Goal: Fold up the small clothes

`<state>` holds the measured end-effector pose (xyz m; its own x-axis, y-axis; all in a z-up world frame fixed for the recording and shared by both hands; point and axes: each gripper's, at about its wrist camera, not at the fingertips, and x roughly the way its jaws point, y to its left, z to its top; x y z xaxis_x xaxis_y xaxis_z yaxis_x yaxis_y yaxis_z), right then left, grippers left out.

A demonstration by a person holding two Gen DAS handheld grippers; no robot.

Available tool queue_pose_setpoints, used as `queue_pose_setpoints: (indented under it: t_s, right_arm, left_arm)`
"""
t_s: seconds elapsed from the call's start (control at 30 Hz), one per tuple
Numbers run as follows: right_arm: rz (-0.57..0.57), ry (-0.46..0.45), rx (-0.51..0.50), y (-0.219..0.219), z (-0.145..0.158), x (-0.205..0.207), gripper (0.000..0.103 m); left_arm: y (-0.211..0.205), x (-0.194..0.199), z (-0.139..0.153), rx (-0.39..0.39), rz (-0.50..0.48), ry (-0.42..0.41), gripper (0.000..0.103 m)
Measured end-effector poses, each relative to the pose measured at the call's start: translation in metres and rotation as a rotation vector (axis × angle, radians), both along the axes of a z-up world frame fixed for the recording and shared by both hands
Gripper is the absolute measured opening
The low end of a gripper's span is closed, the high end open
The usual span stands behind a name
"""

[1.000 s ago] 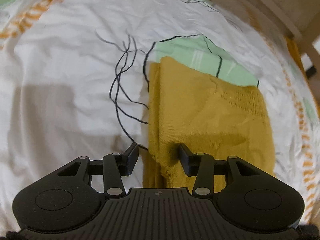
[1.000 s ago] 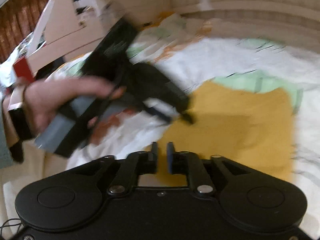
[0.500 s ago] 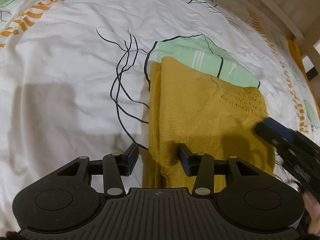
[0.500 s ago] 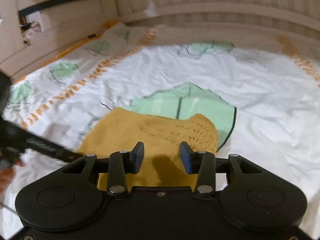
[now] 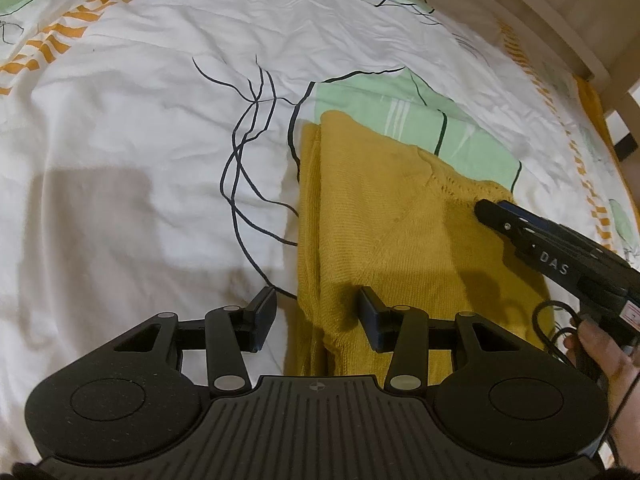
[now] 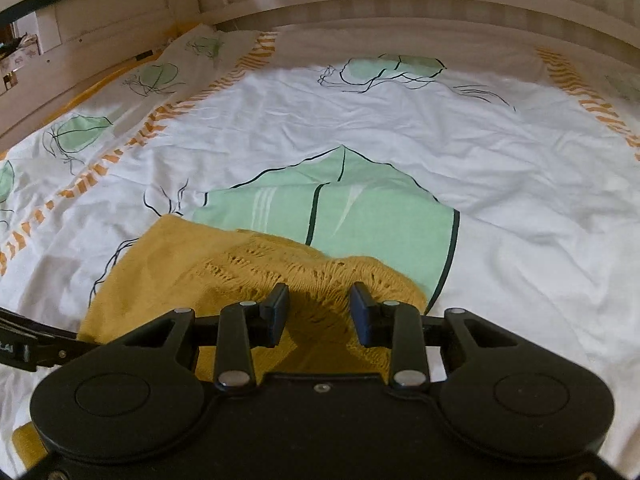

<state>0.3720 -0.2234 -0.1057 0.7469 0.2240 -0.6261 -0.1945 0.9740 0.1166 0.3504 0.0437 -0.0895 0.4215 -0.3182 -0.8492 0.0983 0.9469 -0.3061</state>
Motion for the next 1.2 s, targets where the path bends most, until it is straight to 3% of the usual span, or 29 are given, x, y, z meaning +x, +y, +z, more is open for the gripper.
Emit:
queue_pose_setpoints:
  t_s: [0.2,0.33,0.43,0.47,0.5,0.53,0.7,0.9,1.13,1.2]
  right_arm:
    - [0.043,-0.042,-0.189,0.026,0.0,-0.003,0.045]
    - [0.035,-0.04,-0.176,0.024,0.003,-0.004,0.049]
    - [0.042,-0.048,-0.151,0.022,0.009,-0.009,0.067]
    - [0.041,-0.062,-0.152,0.022,0.013,-0.013,0.084]
    - [0.033,-0.078,-0.158,0.022,0.016,-0.017,0.095]
    - [0.031,-0.097,-0.15,0.02,0.019,-0.021,0.096]
    - [-0.024,-0.05,0.007,-0.009,0.027,-0.029,0.098]
    - [-0.131,0.055,0.229,-0.051,0.017,-0.035,0.098]
    - [-0.127,0.129,0.354,-0.067,0.0,-0.039,0.098]
    - [-0.121,0.143,0.374,-0.069,-0.004,-0.038,0.098]
  left_arm:
    - [-0.002,-0.001,0.0,0.012,0.0,-0.008,0.045]
    - [-0.004,-0.002,0.002,0.021,0.002,-0.015,0.045]
    - [-0.003,-0.004,0.003,0.012,0.004,-0.021,0.045]
    - [-0.001,-0.005,0.004,-0.007,0.006,-0.021,0.045]
    - [0.002,-0.006,0.005,-0.031,0.008,-0.023,0.045]
    - [0.006,-0.008,0.006,-0.055,0.015,-0.025,0.045]
    - [0.022,-0.017,0.009,-0.13,0.07,-0.032,0.045]
    - [0.031,-0.029,0.001,-0.17,0.043,0.012,0.045]
    - [0.033,-0.044,-0.007,-0.206,0.012,0.052,0.047]
    - [0.031,-0.043,-0.009,-0.214,0.002,0.062,0.054]
